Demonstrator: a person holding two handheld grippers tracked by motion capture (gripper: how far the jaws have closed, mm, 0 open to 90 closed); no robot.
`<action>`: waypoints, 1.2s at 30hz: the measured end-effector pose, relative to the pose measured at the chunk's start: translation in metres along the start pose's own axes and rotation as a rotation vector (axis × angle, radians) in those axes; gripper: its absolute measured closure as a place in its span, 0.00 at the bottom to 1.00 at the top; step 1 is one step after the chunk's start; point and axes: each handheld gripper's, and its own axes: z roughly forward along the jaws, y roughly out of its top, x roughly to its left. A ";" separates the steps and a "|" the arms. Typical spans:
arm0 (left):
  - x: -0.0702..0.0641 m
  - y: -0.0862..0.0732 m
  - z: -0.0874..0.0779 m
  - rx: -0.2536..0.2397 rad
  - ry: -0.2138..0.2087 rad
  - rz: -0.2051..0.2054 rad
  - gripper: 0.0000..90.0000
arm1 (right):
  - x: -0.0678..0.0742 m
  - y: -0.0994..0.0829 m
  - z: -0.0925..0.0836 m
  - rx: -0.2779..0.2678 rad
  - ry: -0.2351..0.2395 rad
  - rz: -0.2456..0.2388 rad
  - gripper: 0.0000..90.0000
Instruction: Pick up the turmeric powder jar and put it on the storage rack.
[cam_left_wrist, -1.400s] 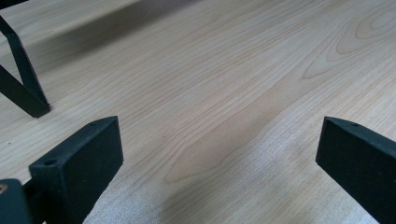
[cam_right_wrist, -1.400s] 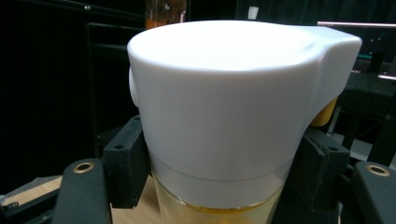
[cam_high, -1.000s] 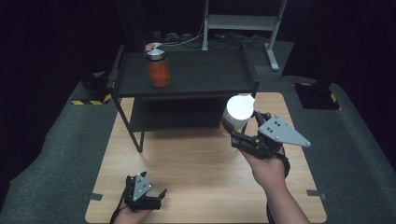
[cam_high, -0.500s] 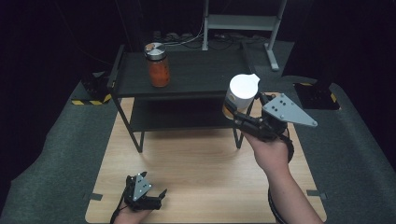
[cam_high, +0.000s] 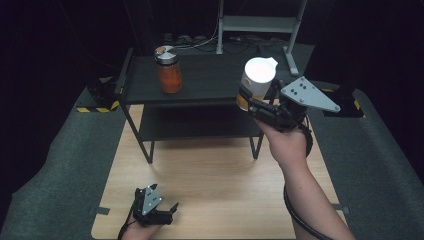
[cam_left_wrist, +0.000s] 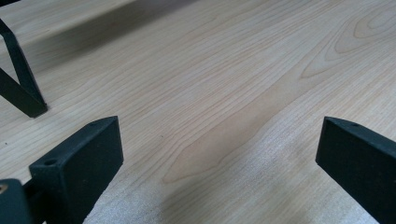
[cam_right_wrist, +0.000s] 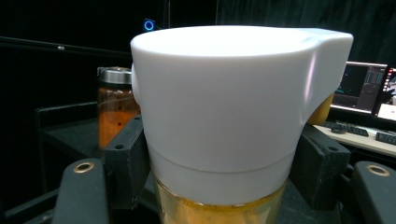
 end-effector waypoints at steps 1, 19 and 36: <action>0.000 0.000 0.000 0.000 0.000 0.000 0.01 | 0.000 0.001 0.003 -0.001 -0.003 0.000 0.34; 0.003 -0.001 -0.001 -0.006 -0.011 -0.013 0.01 | 0.001 0.004 0.044 0.007 -0.016 0.006 0.33; 0.007 -0.002 -0.001 -0.010 -0.022 -0.030 0.01 | 0.002 0.005 0.079 0.053 -0.015 -0.001 0.33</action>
